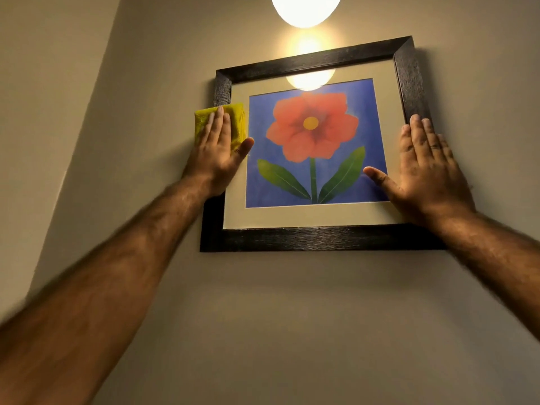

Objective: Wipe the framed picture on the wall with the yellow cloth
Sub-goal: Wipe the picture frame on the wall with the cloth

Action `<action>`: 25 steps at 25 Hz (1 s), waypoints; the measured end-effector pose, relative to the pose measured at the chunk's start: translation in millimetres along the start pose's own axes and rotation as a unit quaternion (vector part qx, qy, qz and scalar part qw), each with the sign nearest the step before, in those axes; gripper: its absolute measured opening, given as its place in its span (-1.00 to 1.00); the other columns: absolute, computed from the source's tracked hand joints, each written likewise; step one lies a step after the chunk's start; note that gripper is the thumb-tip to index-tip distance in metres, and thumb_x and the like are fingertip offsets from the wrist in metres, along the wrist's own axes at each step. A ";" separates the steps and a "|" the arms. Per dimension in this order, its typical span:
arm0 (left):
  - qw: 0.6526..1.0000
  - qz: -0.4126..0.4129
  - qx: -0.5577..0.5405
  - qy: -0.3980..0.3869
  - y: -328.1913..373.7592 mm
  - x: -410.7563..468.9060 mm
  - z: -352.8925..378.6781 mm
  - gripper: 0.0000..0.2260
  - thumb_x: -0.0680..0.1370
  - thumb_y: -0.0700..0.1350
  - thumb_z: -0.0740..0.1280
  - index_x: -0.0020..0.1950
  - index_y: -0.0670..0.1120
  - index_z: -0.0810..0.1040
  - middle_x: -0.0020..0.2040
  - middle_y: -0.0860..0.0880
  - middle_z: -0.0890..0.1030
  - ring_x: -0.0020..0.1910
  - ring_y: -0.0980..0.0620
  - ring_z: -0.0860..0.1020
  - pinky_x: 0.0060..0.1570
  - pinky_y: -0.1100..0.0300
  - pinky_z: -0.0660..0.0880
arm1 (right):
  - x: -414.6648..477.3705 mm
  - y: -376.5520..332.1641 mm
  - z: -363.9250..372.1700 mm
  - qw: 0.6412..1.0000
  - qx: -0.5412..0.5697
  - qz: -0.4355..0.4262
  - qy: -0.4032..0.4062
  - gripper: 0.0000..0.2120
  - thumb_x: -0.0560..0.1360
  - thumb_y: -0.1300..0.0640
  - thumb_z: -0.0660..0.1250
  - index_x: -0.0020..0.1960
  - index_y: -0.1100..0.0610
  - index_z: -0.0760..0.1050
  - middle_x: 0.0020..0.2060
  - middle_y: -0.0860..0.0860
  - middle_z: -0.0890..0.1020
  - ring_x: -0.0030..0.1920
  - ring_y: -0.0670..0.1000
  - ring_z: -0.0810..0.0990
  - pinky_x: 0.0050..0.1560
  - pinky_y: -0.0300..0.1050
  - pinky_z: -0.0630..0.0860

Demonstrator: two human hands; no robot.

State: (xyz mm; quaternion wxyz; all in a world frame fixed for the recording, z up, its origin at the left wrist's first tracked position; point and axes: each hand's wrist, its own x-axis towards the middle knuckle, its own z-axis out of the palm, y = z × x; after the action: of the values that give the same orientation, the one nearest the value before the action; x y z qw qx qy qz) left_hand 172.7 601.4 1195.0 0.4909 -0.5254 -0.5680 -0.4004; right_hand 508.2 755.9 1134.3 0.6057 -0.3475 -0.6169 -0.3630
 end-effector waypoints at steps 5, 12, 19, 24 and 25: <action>0.999 0.030 -0.024 0.002 4.6 -93.3 14.8 -0.22 0.58 0.35 -0.23 0.64 -0.14 -0.09 0.67 -0.08 -0.11 0.65 0.02 -0.15 0.61 0.10 -0.19 | 0.4 1.1 0.9 1.000 0.004 0.000 0.007 0.02 0.50 -0.48 -0.06 0.65 0.29 -0.04 0.67 0.20 -0.01 0.68 0.16 -0.03 0.66 0.10 -0.03; 0.992 -0.009 -0.086 0.087 -3.7 -68.2 -33.8 -0.64 0.52 -0.36 0.28 0.27 -0.14 0.64 0.32 -0.05 0.63 0.28 -0.03 0.60 0.35 0.18 0.47 | -1.0 1.1 0.7 1.000 0.008 -0.002 0.007 0.01 0.52 -0.48 -0.06 0.64 0.29 -0.04 0.67 0.21 0.00 0.68 0.16 -0.03 0.65 0.13 -0.02; 0.984 -0.112 -0.130 0.051 -17.5 -39.8 -51.5 -0.68 0.43 -0.10 0.54 0.18 0.01 0.66 0.24 -0.07 0.62 0.20 -0.05 0.56 0.22 0.09 0.51 | -0.1 2.7 4.2 1.000 0.018 -0.008 0.015 0.01 0.52 -0.48 -0.05 0.64 0.28 -0.03 0.67 0.21 0.01 0.68 0.17 -0.02 0.65 0.13 0.00; 0.942 -0.222 -0.253 0.005 -33.0 -39.3 -46.6 -0.65 0.40 -0.03 0.57 0.13 -0.08 0.65 0.07 -0.13 0.70 0.07 -0.11 0.66 0.15 -0.13 0.62 | -0.1 4.1 4.9 1.000 0.015 -0.010 0.012 0.02 0.52 -0.49 -0.06 0.64 0.29 -0.03 0.67 0.21 0.01 0.68 0.17 -0.02 0.65 0.14 -0.01; 0.934 -0.233 -0.272 0.006 -33.0 -40.0 -47.4 -0.67 0.39 -0.03 0.58 0.10 -0.08 0.66 0.05 -0.12 0.70 0.08 -0.12 0.66 0.13 -0.15 0.63 | -0.2 3.7 4.3 1.000 0.013 -0.011 0.006 0.02 0.52 -0.49 -0.07 0.64 0.29 -0.04 0.67 0.21 0.00 0.68 0.18 -0.03 0.65 0.14 -0.02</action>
State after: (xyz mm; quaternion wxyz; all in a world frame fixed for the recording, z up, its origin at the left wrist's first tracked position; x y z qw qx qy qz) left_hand 145.2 543.0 1167.2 0.2257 -0.4897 -0.5409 -0.6455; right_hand 509.3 761.5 1134.2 0.6101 -0.3310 -0.6212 -0.3637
